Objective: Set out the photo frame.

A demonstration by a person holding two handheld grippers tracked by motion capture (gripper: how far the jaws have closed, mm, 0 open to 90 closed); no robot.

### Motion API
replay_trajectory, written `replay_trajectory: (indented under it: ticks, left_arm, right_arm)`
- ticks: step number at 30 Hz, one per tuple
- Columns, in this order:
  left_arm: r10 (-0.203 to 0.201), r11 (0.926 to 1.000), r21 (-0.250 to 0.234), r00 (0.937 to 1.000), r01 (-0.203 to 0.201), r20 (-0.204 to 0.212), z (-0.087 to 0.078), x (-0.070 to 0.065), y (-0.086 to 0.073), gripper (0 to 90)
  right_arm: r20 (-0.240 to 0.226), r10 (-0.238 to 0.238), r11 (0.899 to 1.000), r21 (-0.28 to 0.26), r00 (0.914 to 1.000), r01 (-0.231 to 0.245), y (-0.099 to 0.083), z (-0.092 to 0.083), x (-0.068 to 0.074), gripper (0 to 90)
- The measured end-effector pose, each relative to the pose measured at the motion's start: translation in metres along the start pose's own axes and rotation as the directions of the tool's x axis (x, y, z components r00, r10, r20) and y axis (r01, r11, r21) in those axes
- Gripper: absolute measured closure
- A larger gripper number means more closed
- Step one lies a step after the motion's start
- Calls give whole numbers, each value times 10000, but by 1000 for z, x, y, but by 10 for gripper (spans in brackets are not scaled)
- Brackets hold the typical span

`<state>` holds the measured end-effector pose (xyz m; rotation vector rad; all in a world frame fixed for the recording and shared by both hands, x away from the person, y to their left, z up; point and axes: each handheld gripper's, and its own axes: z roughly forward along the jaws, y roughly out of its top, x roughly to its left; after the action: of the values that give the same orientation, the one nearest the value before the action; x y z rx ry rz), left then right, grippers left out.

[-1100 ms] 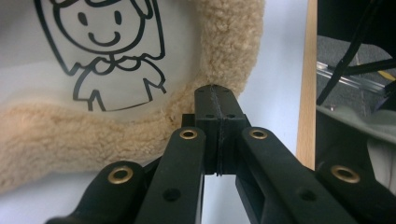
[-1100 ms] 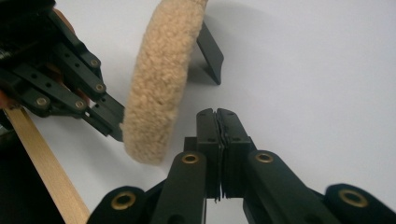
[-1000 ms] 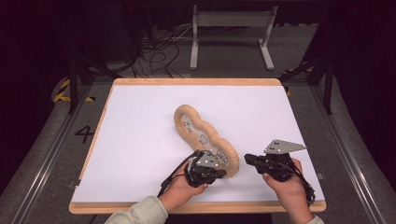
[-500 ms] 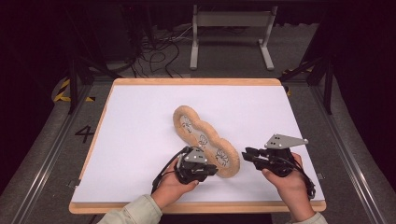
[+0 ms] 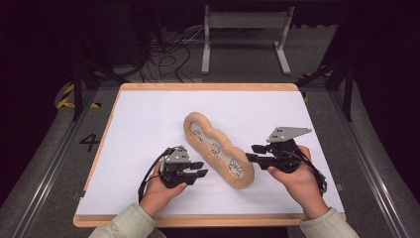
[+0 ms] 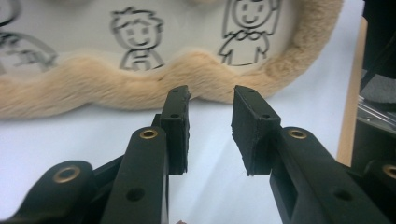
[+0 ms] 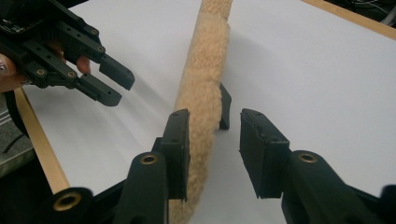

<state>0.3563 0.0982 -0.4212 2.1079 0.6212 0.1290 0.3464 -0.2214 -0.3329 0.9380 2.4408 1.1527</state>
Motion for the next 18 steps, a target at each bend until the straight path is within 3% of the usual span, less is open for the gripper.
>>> replay_trajectory:
  ticks: [9,18]
  left_arm:
    - [-291,9995,-107,9968,284,-742,-21,17,-12,617]
    - [-785,9969,-145,9874,773,-1370,-40,32,-29,607]
  right_arm:
    - [-272,-63,9983,572,9996,79,33,22,-2,527]
    - [-595,393,9887,1465,9975,-302,55,58,-10,428]
